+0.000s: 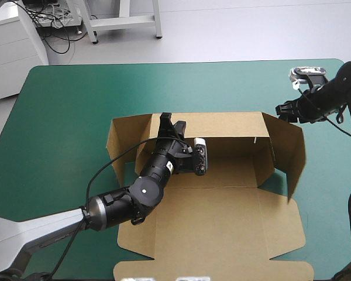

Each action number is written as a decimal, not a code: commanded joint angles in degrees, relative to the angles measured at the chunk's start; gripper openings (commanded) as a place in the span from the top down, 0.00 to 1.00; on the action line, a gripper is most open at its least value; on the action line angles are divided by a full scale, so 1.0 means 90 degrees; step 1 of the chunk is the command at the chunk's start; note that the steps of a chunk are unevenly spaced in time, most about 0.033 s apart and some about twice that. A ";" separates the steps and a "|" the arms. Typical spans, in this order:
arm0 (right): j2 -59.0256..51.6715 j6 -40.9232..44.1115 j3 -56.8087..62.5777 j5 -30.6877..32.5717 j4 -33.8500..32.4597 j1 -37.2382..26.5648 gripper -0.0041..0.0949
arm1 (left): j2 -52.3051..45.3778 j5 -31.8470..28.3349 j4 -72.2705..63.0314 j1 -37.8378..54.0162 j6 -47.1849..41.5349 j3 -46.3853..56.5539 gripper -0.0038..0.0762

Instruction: Fold the box

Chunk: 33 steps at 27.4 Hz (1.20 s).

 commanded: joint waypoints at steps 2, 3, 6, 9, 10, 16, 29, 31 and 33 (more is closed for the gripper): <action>-0.0802 -0.0242 0.0487 -0.0448 0.0218 -0.0044 0.39 | -0.0262 0.0171 0.0409 -0.0045 -0.0145 -0.0145 0.99; -0.0883 -0.0313 0.0598 -0.0496 0.0287 -0.0044 0.39 | -0.0262 0.0171 0.0409 -0.0045 -0.0145 -0.0145 0.99; -0.1217 -0.0596 0.1060 -0.0723 0.0604 -0.0044 0.39 | -0.0262 0.0171 0.0409 -0.0045 -0.0145 -0.0145 0.99; -0.1553 -0.0759 0.1492 -0.1004 0.0718 -0.0044 0.39 | -0.0262 0.0171 0.0409 -0.0045 -0.0145 -0.0145 0.99; -0.1676 -0.0828 0.1647 -0.1099 0.0742 -0.0044 0.39 | -0.0262 0.0171 0.0409 -0.0045 -0.0145 -0.0145 0.99; -0.2358 -0.1403 0.2445 -0.1453 0.0953 -0.0044 0.39 | -0.0262 0.0171 0.0409 -0.0045 -0.0145 -0.0145 0.99; -0.3108 -0.2465 0.3523 -0.1519 0.1290 -0.0044 0.39 | -0.0262 0.0171 0.0409 -0.0045 -0.0145 -0.0145 0.99; -0.3144 -0.2932 0.3647 -0.1299 0.1612 -0.0044 0.39 | -0.0262 0.0171 0.0409 -0.0045 -0.0145 -0.0145 0.99; -0.3144 -0.3399 0.3767 -0.1006 0.1784 -0.0030 0.39 | -0.0262 0.0171 0.0409 -0.0045 -0.0145 -0.0145 0.99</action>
